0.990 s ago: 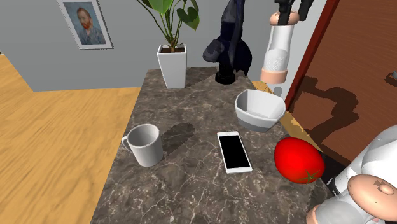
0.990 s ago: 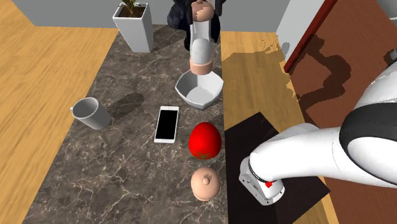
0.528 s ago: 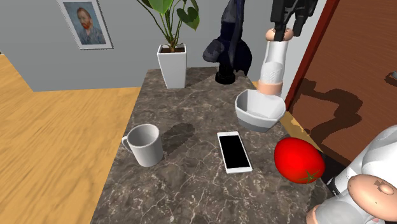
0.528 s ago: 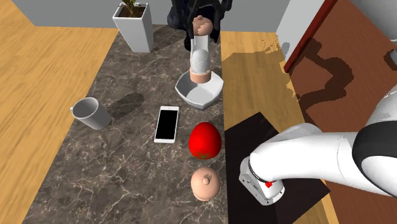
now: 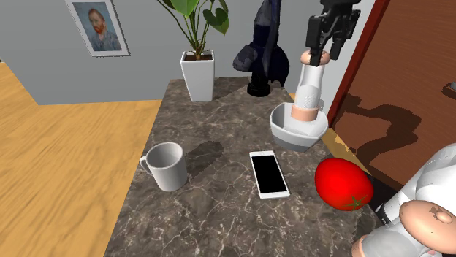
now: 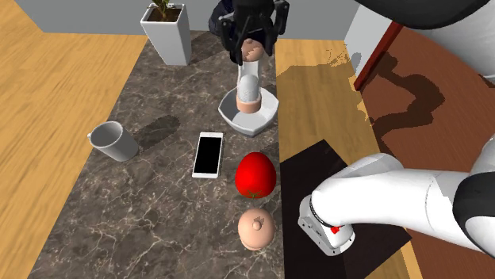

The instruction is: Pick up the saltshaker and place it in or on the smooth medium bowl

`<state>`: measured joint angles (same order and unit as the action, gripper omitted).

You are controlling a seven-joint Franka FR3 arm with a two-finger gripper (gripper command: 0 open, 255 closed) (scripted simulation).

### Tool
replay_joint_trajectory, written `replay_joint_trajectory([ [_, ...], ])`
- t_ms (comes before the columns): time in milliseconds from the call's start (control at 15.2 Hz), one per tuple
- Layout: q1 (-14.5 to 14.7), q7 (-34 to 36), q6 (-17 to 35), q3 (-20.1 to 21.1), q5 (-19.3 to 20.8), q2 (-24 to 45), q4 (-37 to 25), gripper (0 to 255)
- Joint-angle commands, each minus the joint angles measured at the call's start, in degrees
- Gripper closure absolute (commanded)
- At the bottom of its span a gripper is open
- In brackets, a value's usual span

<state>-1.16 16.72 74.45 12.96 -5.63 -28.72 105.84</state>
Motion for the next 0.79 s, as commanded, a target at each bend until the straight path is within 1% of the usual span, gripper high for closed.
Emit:
replay_joint_trajectory([
  [0, 0.09, -0.02, 1.6, 0.09, -0.15, -0.69, 2.24, 255],
  [132, 0.16, -0.12, 2.93, 0.11, -0.25, -1.32, 4.2, 255],
  [594, 0.16, -0.12, 2.93, 0.11, -0.25, -1.32, 4.2, 255],
  [660, 0.16, -0.12, 2.93, 0.11, -0.26, -1.32, 4.2, 0],
  [726, 0.16, -0.12, 2.93, 0.11, -0.26, -1.32, 4.2, 0],
])
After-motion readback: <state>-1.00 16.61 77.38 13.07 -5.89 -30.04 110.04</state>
